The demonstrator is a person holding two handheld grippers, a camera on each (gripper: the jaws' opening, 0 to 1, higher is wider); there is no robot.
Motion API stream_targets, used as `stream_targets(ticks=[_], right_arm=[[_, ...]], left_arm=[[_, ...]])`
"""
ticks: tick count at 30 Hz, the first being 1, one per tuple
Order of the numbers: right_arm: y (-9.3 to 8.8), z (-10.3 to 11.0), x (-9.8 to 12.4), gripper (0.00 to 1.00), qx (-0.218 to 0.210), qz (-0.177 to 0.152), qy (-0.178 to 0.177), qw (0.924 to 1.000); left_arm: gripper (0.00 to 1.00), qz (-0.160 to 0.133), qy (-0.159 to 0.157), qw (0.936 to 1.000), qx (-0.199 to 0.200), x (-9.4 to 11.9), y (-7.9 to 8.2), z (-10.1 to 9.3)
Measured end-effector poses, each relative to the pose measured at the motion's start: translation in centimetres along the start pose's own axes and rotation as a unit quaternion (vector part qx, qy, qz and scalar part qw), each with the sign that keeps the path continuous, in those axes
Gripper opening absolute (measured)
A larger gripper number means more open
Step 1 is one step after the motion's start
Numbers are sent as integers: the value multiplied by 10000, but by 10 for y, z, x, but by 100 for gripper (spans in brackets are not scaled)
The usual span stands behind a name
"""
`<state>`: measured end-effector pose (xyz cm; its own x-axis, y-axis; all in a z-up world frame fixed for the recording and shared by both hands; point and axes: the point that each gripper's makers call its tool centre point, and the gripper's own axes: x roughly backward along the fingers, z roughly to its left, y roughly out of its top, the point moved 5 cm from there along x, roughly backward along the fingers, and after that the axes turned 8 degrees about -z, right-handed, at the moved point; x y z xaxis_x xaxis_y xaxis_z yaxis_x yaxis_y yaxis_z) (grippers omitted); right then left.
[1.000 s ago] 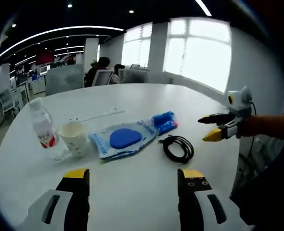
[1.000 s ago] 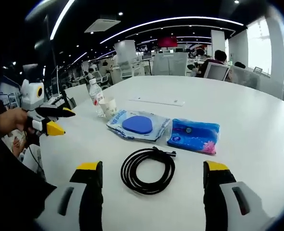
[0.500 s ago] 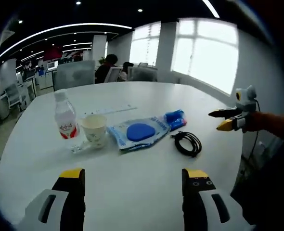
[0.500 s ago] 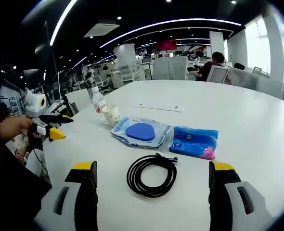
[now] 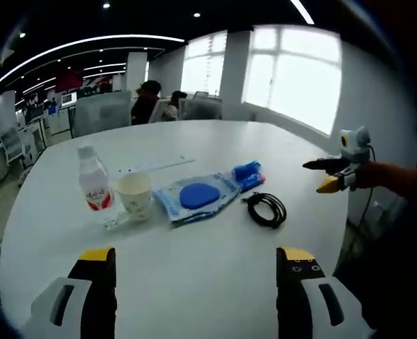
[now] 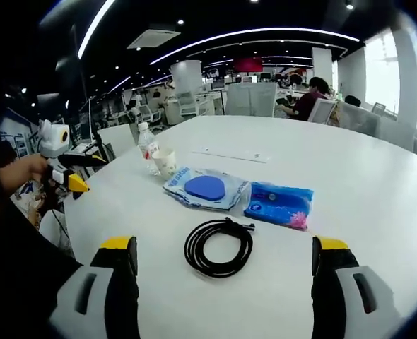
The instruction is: Arrange the tabletop items into an orderly group along one side of the table until the central work area is clear of visible clutter.
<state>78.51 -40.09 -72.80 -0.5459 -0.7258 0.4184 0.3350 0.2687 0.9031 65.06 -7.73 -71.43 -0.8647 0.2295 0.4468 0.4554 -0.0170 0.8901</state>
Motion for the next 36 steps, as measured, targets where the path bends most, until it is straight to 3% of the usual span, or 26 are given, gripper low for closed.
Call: stream_targets(ticks=[9, 23, 36], right_arm=[[0, -4, 2, 99, -63, 24, -58, 10000], [2, -2, 2, 99, -9, 70, 22, 10000], [-1, -3, 4, 99, 106, 229, 30, 9997]], left_arm=[[100, -3, -48, 10000, -71, 7, 5, -3], [100, 6, 85, 10000, -15, 15, 9, 1], [100, 78, -24, 10000, 5, 9, 7, -6]])
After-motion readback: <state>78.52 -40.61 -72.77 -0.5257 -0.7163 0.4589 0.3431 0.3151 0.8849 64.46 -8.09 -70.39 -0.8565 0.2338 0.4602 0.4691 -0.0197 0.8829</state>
